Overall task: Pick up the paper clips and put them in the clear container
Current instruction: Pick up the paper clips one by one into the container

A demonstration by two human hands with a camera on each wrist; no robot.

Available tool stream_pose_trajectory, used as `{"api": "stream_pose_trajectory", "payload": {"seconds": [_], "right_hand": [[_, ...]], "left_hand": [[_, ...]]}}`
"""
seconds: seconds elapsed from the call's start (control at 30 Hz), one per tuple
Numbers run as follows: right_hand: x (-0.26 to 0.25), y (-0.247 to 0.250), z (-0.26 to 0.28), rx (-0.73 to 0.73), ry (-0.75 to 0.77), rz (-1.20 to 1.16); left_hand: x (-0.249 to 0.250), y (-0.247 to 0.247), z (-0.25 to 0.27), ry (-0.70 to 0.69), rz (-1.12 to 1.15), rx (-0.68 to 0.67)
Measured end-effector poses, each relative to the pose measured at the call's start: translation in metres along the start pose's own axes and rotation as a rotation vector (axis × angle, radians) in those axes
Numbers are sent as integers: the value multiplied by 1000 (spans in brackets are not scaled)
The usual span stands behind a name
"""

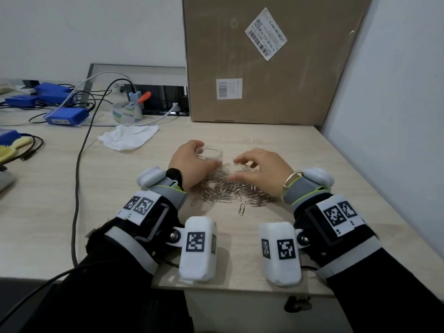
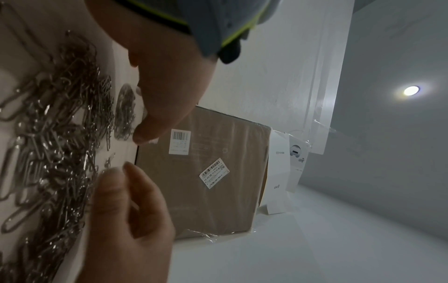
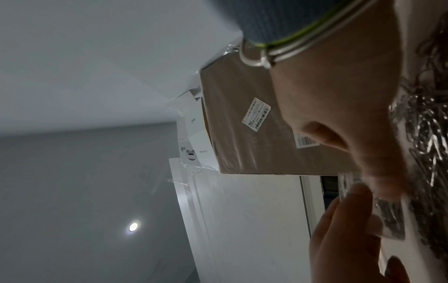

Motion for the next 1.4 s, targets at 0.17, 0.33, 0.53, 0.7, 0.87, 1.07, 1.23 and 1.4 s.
{"api": "stream_pose_trajectory", "payload": {"seconds": [0.17,0.33,0.53,0.7,0.87,1.07,1.23,1.4], "right_hand": [[-4,-20,-1,-196,26,92],[-9,-17,-2,-138,65,63],[-4,-4,-3,31,7,-24],[-1,12,-3,237,-10,-155],[0,33,4,546,8,-379],[-12,24,2,440,136,-307],[-17,14,0,336,171,-168],[-15,20,6,373,83,-282]], "left_hand": [[-1,-1,-2,10,3,3],[-2,-4,-2,12,12,-13],[-2,-4,-2,11,0,-33],[0,-5,-2,-1,-12,-47],[7,-13,4,-52,-12,-149],[23,-27,17,-161,-25,-335],[27,-28,19,-195,-3,-355],[20,-25,14,-161,19,-292]]}}
Point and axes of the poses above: each hand's wrist, its own z-axis away from the middle knuckle, its own y-axis out of the back of the hand, x = y × z, the point moved 6 cm from there along -z, towards the middle knuckle, and after that the axes turned 1 degree about -x, right-handed, at the moved point
